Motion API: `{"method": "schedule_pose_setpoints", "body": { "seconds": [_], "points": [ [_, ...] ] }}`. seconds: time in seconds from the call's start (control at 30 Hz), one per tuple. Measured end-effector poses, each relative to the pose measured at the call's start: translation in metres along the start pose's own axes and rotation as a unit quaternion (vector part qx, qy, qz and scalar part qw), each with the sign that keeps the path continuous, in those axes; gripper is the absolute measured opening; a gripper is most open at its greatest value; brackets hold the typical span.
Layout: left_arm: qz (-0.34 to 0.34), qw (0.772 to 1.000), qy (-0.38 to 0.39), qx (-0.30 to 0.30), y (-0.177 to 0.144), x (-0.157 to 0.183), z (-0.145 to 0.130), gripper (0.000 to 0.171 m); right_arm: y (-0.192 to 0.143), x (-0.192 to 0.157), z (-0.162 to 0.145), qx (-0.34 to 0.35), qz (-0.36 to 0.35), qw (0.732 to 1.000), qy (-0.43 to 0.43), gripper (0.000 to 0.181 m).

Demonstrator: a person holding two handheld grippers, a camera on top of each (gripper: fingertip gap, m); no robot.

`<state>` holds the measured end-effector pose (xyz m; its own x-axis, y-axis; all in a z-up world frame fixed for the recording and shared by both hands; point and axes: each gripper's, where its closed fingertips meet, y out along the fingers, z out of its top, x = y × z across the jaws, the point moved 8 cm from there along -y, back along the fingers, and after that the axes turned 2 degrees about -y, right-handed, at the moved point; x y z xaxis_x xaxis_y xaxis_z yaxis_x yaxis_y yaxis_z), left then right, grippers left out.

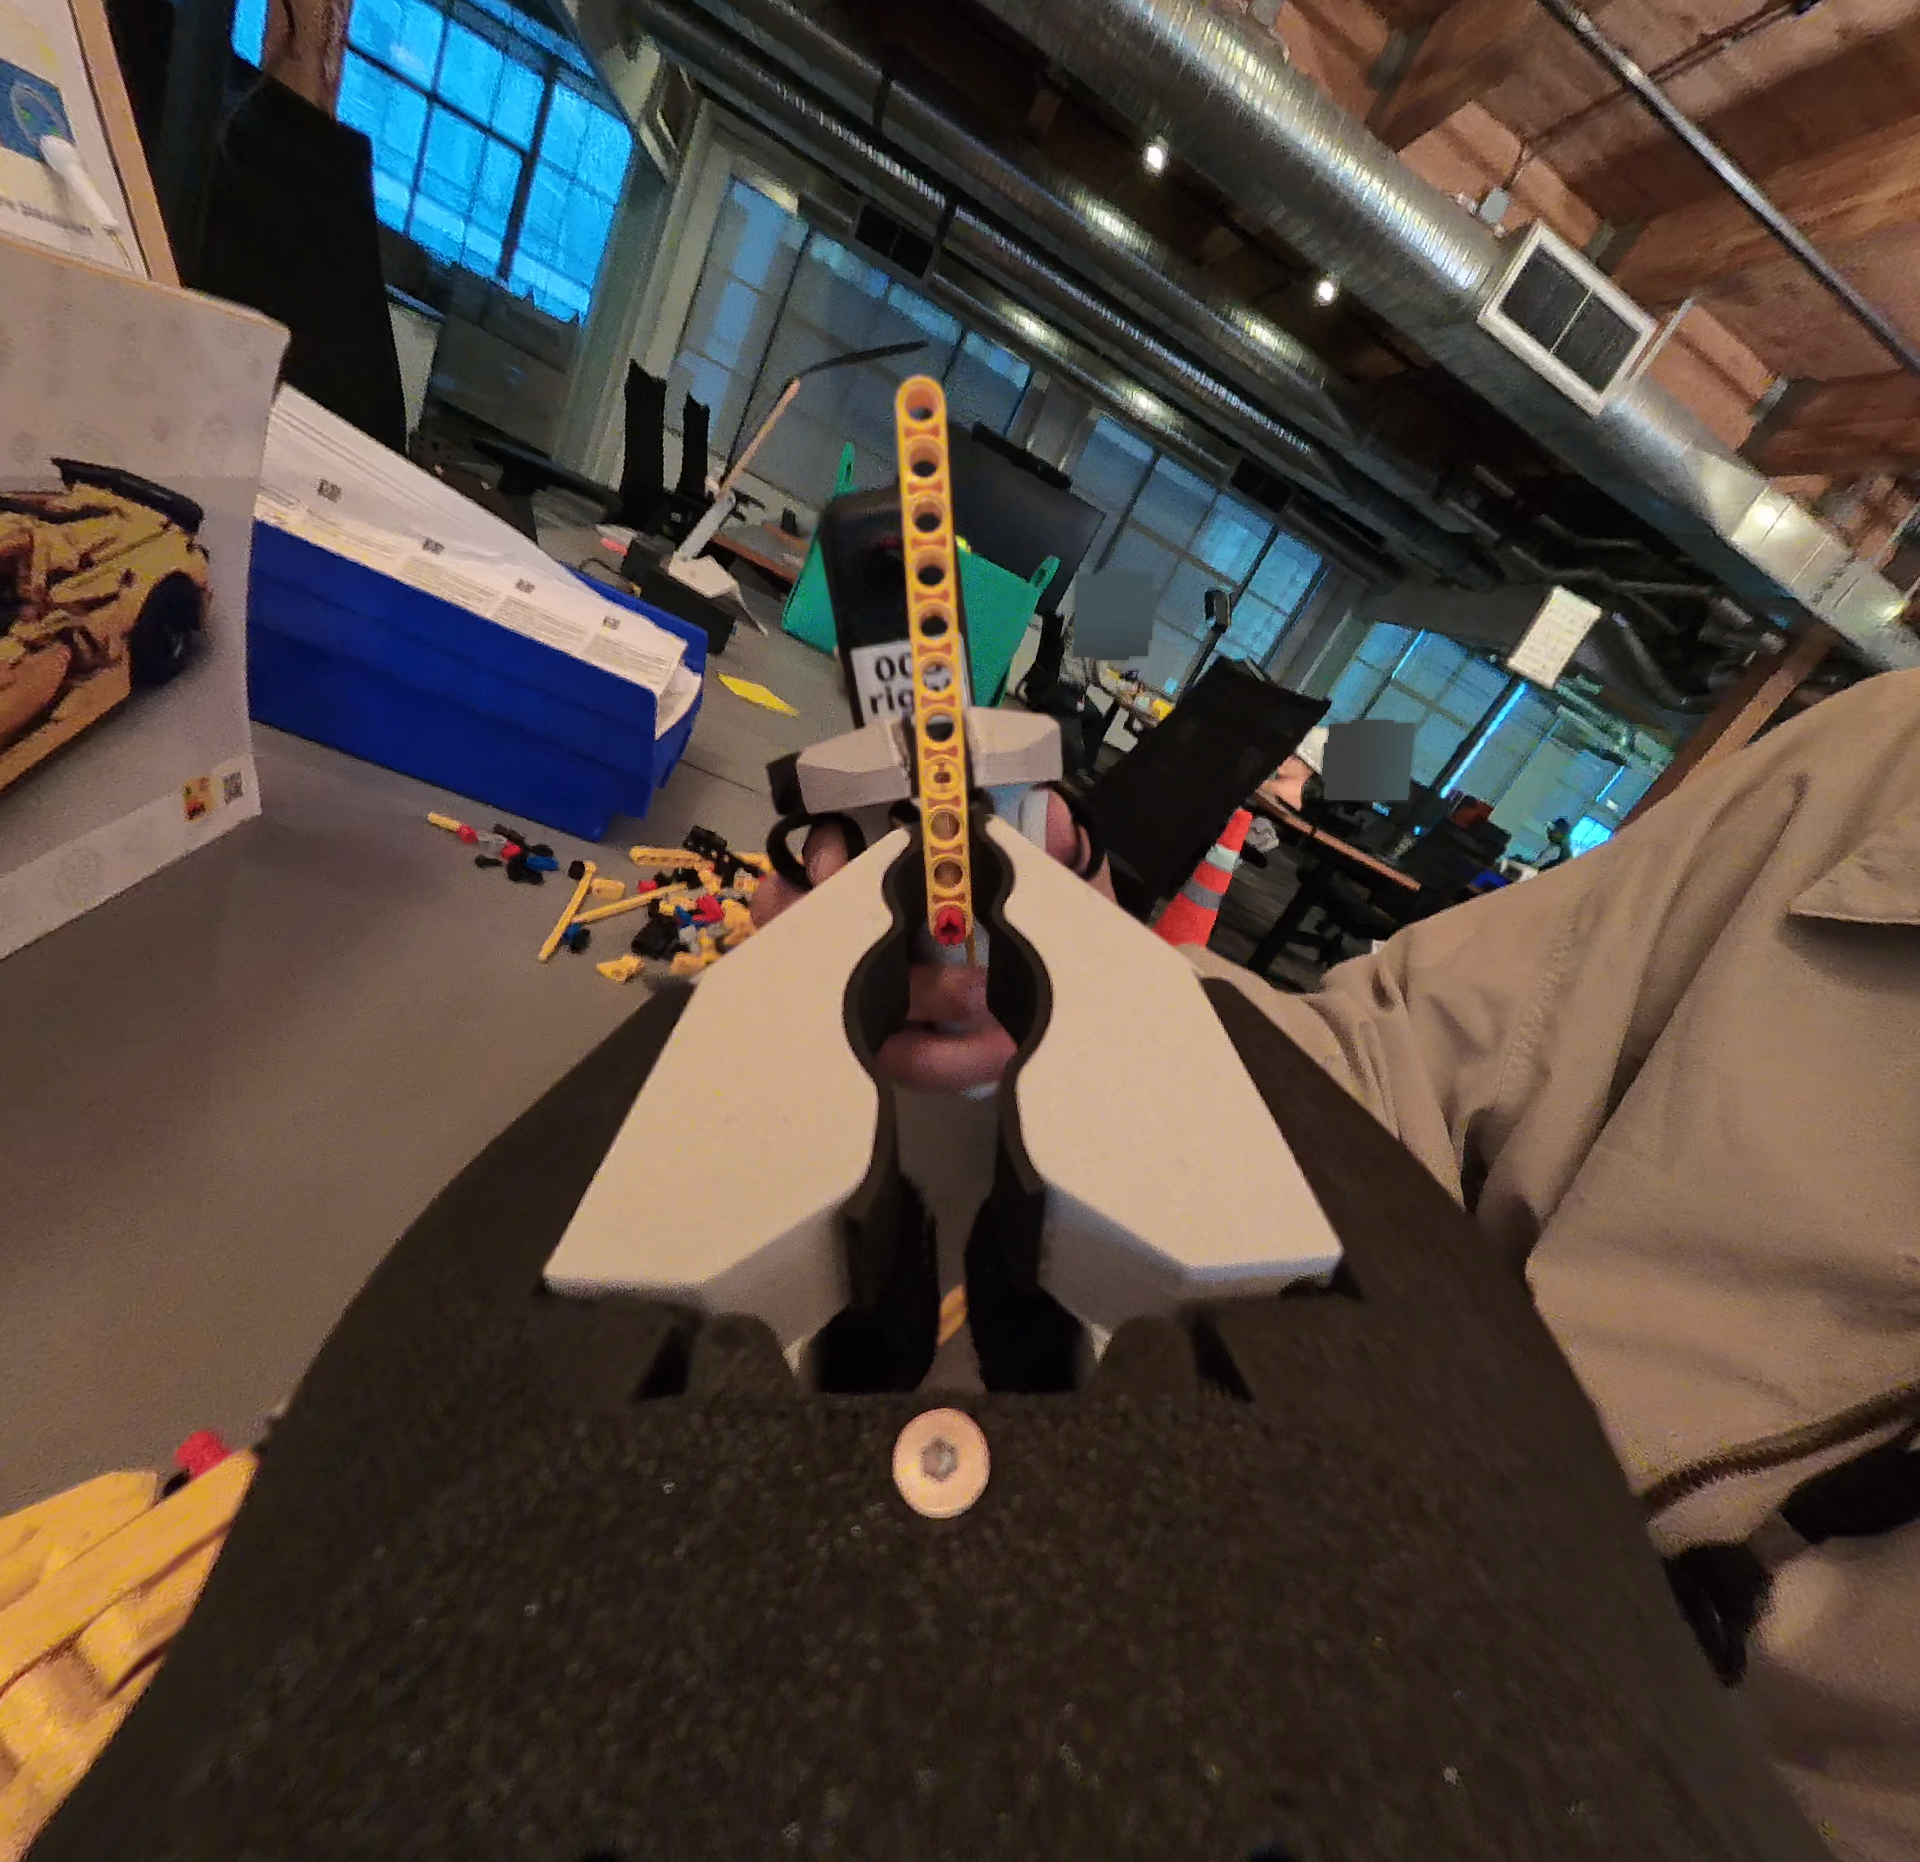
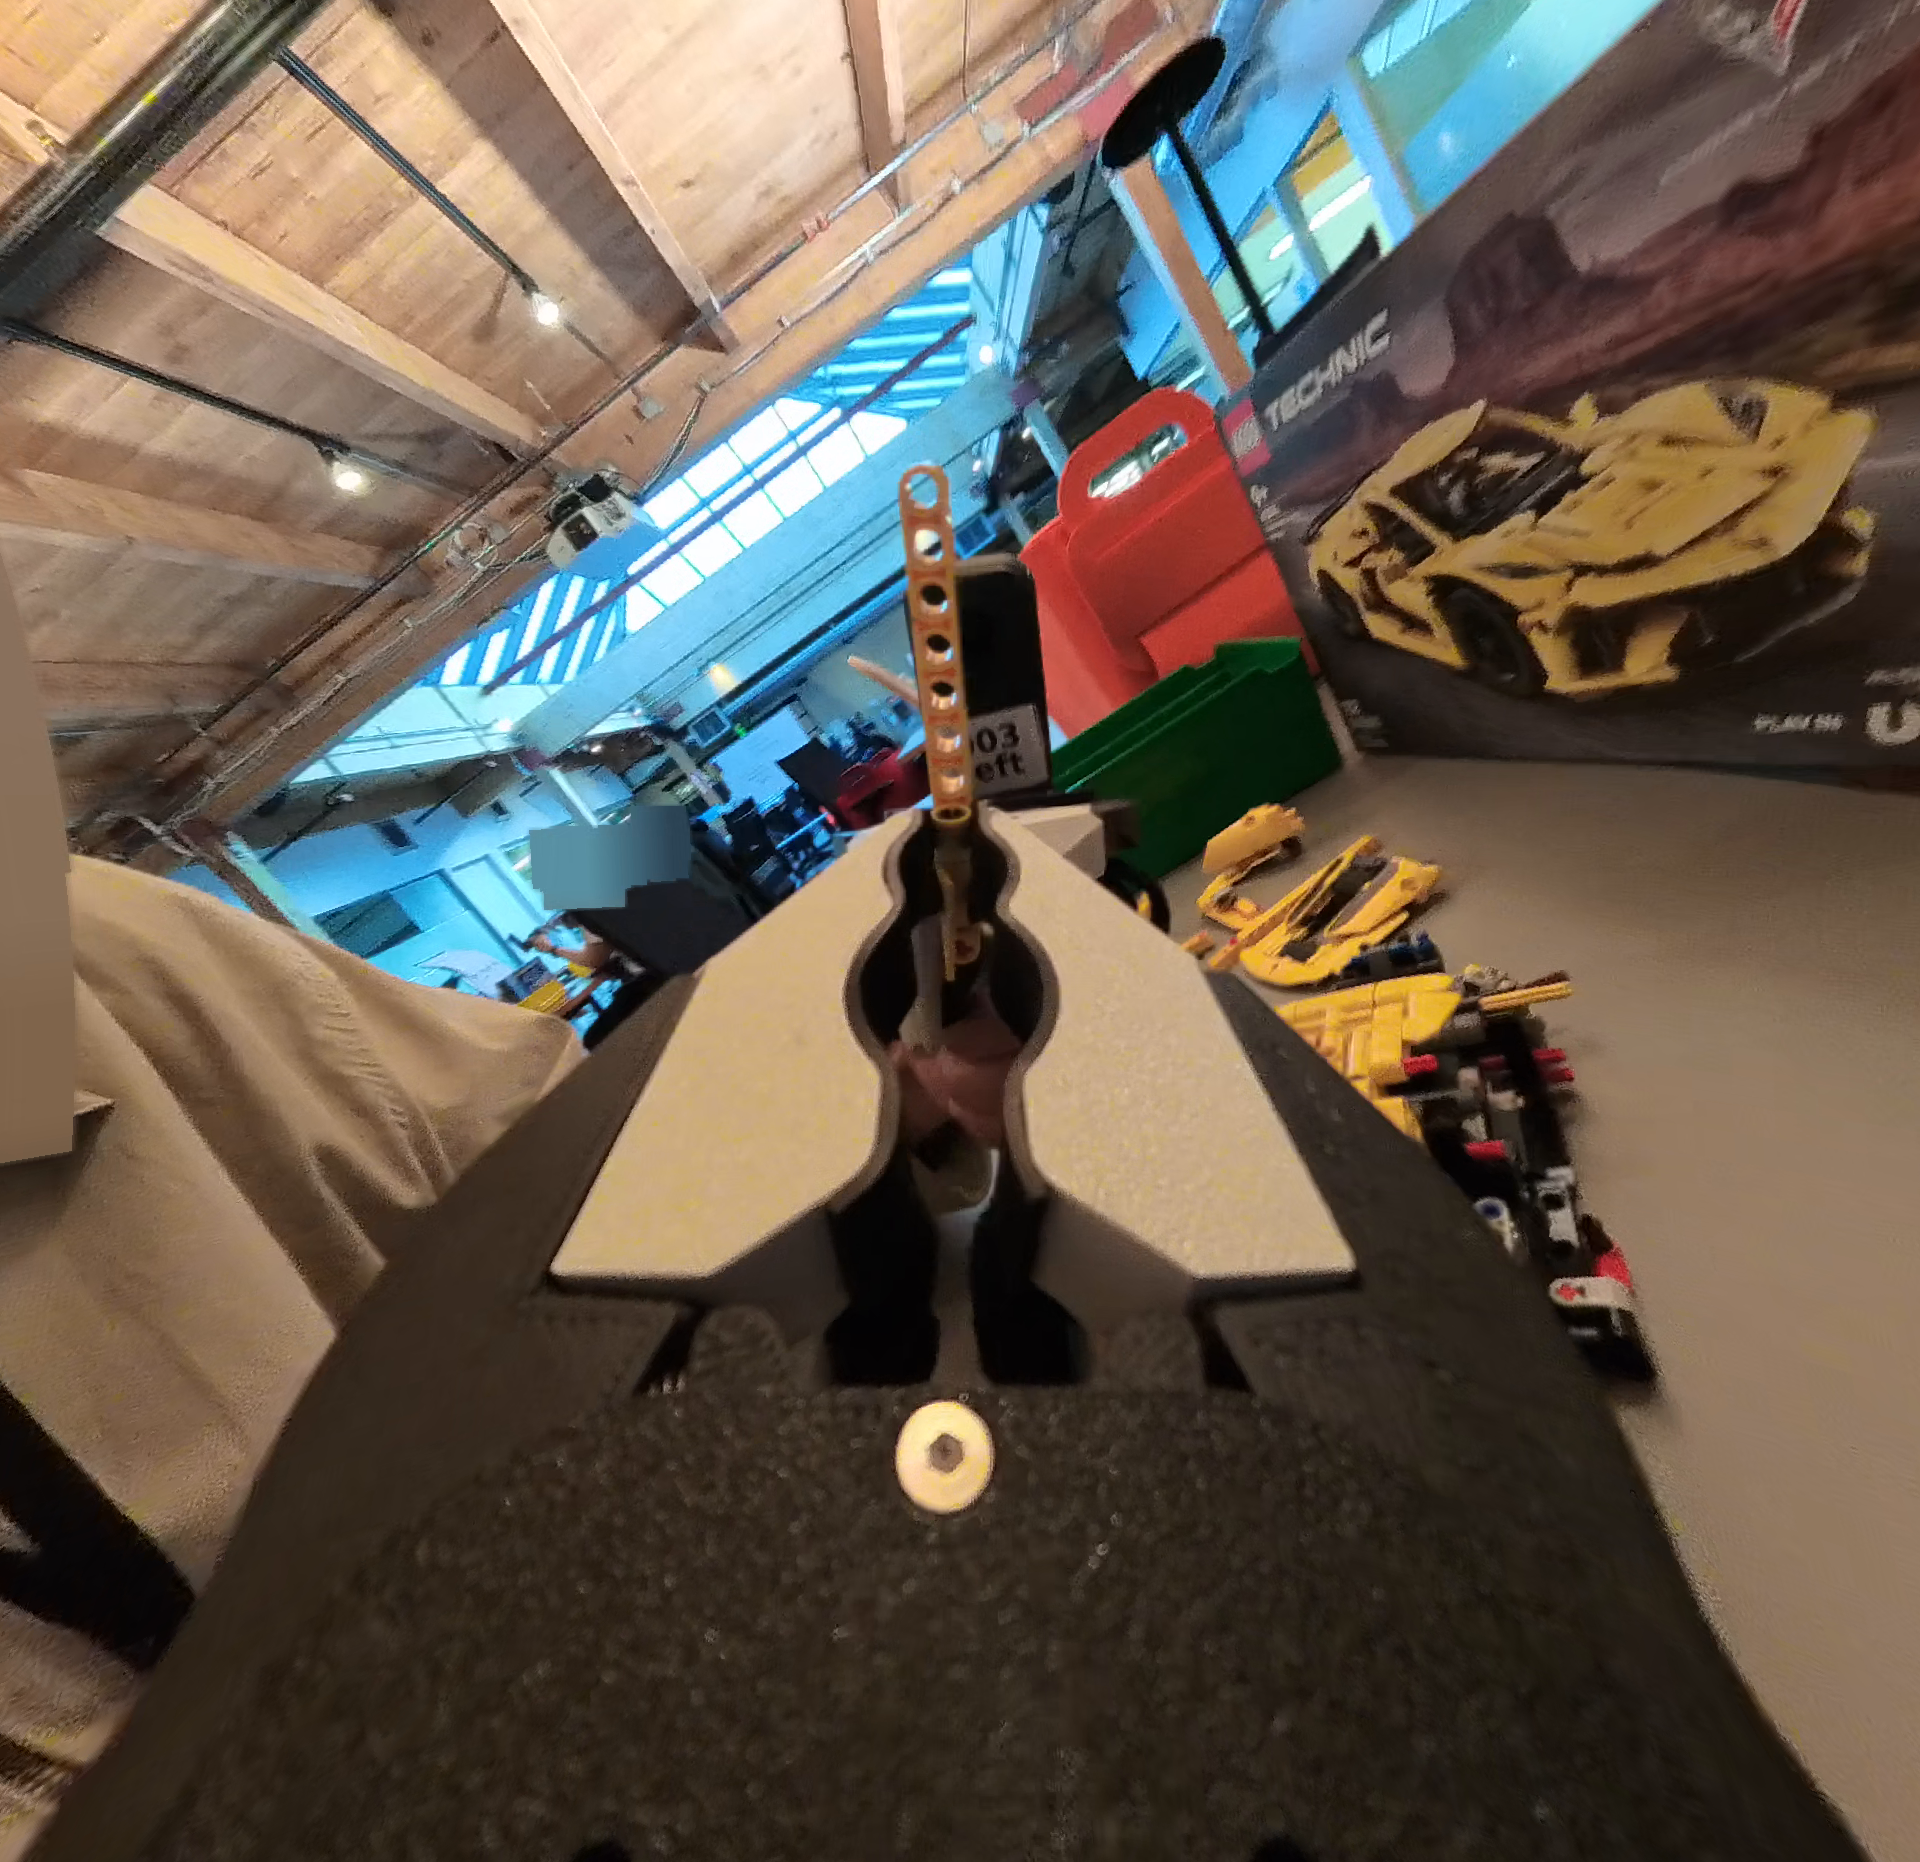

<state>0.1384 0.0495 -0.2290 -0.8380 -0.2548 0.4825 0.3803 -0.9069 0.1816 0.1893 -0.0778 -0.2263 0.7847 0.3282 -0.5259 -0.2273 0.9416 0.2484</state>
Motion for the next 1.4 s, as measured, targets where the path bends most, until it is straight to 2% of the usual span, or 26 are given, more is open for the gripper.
{"method": "schedule_pose_setpoints", "body": {
  "seconds": [0.17,0.23,0.33,0.5,0.73,0.9,1.0,1.1,1.17,1.3,1.4],
  "points": [
    [0.002,1.000,-0.004,0.022,0.002,0.000,0.002,0.007,-0.009,0.003,0.005,0.026,0.010,0.999,0.020,0.005],
    [0.002,1.000,-0.002,0.021,0.001,0.000,0.003,0.007,-0.010,0.004,0.004,0.016,0.015,0.999,0.025,0.005],
    [0.012,1.000,0.009,0.027,0.002,0.001,0.003,0.007,-0.007,0.002,0.002,-0.002,0.008,1.000,0.014,0.005],
    [0.043,0.997,0.055,0.043,0.004,0.002,0.005,0.005,-0.008,0.000,0.005,0.017,-0.016,1.000,-0.007,0.005],
    [0.024,0.998,0.014,0.059,0.006,-0.005,0.002,0.004,-0.012,0.008,0.004,0.018,0.009,0.999,0.025,0.005],
    [0.000,0.998,-0.008,0.066,0.004,-0.004,0.003,0.005,-0.008,-0.001,0.006,0.020,-0.025,0.999,-0.020,0.005],
    [0.001,0.997,-0.010,0.071,0.007,-0.001,0.003,0.005,-0.012,-0.001,0.008,0.014,-0.011,1.000,-0.020,0.009],
    [-0.018,0.994,-0.037,0.100,0.006,0.000,0.006,0.005,-0.017,0.001,0.009,0.008,0.016,1.000,0.001,0.020],
    [-0.019,0.994,-0.039,0.102,0.003,-0.001,0.007,0.005,-0.017,-0.001,0.008,0.007,0.035,0.999,0.005,0.019],
    [-0.024,0.994,-0.043,0.099,0.005,0.000,0.006,0.005,-0.010,-0.001,0.002,-0.008,0.023,1.000,-0.004,0.006],
    [-0.023,0.995,-0.033,0.096,0.005,0.002,0.007,0.005,-0.009,-0.001,0.002,-0.001,0.038,0.999,0.011,0.006]
  ]
}}
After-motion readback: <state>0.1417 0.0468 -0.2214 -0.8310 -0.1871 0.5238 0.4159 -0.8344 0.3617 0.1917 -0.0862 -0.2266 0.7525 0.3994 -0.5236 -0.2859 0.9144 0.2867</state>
